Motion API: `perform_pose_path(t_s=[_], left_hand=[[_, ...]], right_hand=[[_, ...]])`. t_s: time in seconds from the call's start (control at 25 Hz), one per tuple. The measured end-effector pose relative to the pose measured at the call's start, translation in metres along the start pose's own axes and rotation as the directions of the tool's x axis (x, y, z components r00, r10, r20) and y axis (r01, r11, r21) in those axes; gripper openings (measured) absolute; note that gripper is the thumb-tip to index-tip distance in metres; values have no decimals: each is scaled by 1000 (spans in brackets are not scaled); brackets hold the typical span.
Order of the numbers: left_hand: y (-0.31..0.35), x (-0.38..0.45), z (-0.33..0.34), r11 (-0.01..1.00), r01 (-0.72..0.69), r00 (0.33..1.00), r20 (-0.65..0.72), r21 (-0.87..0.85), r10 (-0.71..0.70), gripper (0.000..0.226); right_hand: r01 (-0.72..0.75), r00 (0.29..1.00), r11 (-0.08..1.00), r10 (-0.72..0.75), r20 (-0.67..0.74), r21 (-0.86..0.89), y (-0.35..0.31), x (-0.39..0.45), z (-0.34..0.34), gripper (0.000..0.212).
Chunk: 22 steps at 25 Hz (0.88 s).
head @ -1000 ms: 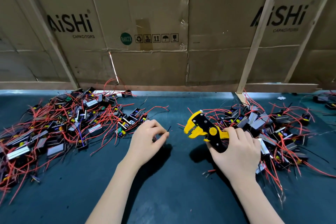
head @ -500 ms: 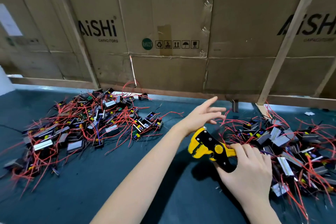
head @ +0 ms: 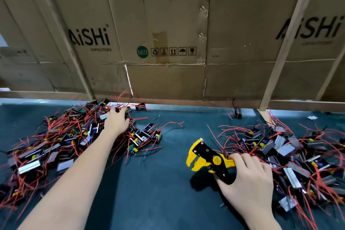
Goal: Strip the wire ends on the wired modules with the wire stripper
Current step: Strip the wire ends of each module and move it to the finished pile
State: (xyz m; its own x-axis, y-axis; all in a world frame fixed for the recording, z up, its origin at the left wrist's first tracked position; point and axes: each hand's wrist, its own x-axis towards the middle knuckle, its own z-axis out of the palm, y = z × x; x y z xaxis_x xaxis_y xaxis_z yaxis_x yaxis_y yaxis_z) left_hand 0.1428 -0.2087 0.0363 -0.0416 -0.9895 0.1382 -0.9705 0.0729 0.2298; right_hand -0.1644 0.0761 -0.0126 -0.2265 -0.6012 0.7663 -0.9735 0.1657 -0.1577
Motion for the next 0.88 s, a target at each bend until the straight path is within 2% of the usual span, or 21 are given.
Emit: perform_pose_path(t_s=[0.04,0.2,0.28,0.32,0.36,0.4,0.48,0.52,0.56,0.6,0.72,0.8,0.84,0.88], left_hand=[[-6,1,6,999,15,1000,-25,-46,-16,50],[-10,-2,9,959,-16,963,-263,-284,-62,21],[-7,-7,0,900,17,936,-310,-435,-168,18],[-4,-9,-6,834,27,916,-321,-551,-242,20],[1,-11,-16,726,14,902,-304,-688,-306,20],[8,-15,-27,564,-24,909,-253,-826,-332,18],[26,-28,-54,176,-91,962,-132,-980,-239,5],[34,-39,-63,72,-88,984,-98,-994,-150,9],[43,-53,-68,56,-56,998,-58,-997,-39,16],[51,-68,-70,110,-13,998,-5,-994,65,24],[73,-120,-50,456,40,952,172,-889,252,43],[85,-149,-22,740,-89,933,204,-666,296,52],[89,-160,-8,854,-147,940,199,-499,278,53],[92,-168,4,925,-170,959,160,-341,235,53]], right_hand=[[-7,1000,1000,7,4,-3,1,0,1,50],[-32,999,999,32,24,-19,4,0,3,51],[-28,999,999,29,35,-23,3,-1,4,53],[-28,999,999,28,37,-21,3,-1,4,54],[-32,999,999,32,40,-18,3,-1,4,55],[-40,998,999,41,42,-15,3,0,4,55],[-64,997,998,64,41,-13,3,0,4,57],[-78,996,997,78,37,-10,2,0,3,57],[-91,995,996,91,32,-6,2,0,3,57],[-102,994,995,102,27,-3,1,0,2,56],[-137,990,991,137,16,11,2,1,-1,53],[-151,988,989,150,17,10,3,2,-3,54],[-156,988,988,156,19,3,4,1,-4,55],[-161,987,987,161,22,-5,4,0,-5,56]])
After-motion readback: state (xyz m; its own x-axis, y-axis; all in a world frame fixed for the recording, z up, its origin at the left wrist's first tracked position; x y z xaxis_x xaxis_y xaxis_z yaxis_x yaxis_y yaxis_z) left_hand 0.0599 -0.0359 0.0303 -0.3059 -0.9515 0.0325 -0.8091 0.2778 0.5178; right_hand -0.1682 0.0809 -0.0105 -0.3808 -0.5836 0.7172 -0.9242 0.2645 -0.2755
